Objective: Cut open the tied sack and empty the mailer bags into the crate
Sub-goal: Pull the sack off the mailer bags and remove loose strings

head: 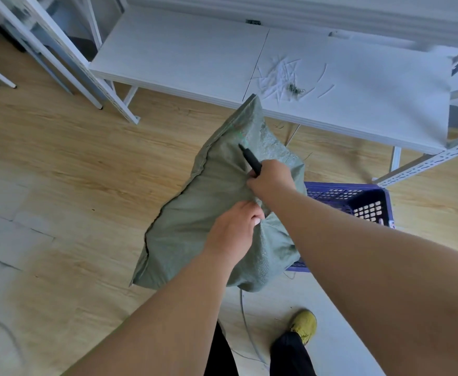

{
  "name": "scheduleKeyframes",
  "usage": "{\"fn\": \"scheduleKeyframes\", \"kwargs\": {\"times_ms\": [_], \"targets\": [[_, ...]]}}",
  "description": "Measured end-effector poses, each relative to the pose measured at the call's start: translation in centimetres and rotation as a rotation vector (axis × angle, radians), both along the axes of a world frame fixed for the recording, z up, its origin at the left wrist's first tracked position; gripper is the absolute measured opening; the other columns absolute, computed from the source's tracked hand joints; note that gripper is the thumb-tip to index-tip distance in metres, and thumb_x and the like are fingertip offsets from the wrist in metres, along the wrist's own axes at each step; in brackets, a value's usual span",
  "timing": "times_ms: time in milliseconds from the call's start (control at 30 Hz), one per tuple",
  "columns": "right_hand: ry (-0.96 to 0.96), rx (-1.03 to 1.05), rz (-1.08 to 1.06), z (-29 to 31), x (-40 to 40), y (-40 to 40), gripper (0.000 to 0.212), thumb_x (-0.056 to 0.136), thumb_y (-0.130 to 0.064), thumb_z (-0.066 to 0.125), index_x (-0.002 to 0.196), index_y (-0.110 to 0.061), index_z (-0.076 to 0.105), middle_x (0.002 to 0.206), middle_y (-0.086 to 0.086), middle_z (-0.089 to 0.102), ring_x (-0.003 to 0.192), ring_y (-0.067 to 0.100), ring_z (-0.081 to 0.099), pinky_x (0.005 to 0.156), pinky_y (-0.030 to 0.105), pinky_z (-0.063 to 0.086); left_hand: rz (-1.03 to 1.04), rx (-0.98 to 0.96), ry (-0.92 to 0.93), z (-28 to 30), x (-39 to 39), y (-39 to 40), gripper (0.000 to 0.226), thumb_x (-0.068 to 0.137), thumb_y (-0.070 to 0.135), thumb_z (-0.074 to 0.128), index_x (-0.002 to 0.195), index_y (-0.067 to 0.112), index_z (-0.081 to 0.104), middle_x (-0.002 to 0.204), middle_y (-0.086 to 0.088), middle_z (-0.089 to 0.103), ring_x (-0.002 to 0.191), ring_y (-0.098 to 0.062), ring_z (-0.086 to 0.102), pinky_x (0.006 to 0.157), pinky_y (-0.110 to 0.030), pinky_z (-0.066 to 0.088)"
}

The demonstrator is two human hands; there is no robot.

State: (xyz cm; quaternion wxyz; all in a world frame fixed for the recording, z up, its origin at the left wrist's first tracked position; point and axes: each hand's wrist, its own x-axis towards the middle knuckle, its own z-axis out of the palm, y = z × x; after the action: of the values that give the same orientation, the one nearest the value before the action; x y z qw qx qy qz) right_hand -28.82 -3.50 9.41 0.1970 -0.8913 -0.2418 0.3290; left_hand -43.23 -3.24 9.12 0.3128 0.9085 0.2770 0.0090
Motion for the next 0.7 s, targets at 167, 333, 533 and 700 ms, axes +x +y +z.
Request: {"fn": "scheduleKeyframes", "kwargs": {"times_ms": [167, 333, 533, 700], "targets": [[0.003, 0.23, -0.044, 1.1, -0.7, -3.8, 0.004, 0.083, -0.018, 0.064, 0.086, -0.017, 0.063, 0.081, 0.007, 0.066, 0.077, 0.028, 0.062, 0.066, 0.037, 0.053, 0.363, 0.082, -0.104, 0.7, 0.6, 3.3, 0.025, 0.091, 0.012, 0.058, 0.114, 0.021, 0.058, 0.115, 0.0, 0.056, 0.106, -0.019, 0.054, 0.08, -0.027, 0.042], [-0.091, 0.309, -0.185, 1.1, -0.1, -9.5, 0.006, 0.085, -0.021, 0.066, 0.086, -0.024, 0.061, 0.086, 0.001, 0.062, 0.076, 0.02, 0.056, 0.064, 0.031, 0.04, 0.456, 0.109, 0.292, 0.0, 2.2, 6.4, 0.058, 0.089, 0.011, 0.061, 0.142, 0.019, 0.037, 0.141, -0.004, 0.043, 0.129, -0.027, 0.038, 0.1, -0.036, 0.037], [-0.041, 0.396, -0.533, 1.7, 2.1, -15.2, 0.021, 0.081, -0.022, 0.069, 0.071, -0.036, 0.058, 0.079, -0.006, 0.068, 0.077, 0.017, 0.063, 0.075, 0.038, 0.053, 0.352, 0.186, 0.533, -1.1, 4.2, 4.9, 0.049, 0.087, 0.023, 0.065, 0.134, 0.027, 0.048, 0.126, -0.005, 0.059, 0.116, -0.031, 0.05, 0.087, -0.037, 0.041], [0.02, 0.466, -0.713, 1.8, 3.2, -18.3, 0.022, 0.08, -0.018, 0.07, 0.07, -0.036, 0.061, 0.065, -0.012, 0.069, 0.07, 0.009, 0.068, 0.074, 0.037, 0.056, 0.274, 0.09, 0.521, -1.4, 6.3, 1.7, 0.031, 0.09, 0.036, 0.061, 0.117, 0.022, 0.062, 0.112, -0.008, 0.066, 0.103, -0.03, 0.059, 0.075, -0.034, 0.045]]}}
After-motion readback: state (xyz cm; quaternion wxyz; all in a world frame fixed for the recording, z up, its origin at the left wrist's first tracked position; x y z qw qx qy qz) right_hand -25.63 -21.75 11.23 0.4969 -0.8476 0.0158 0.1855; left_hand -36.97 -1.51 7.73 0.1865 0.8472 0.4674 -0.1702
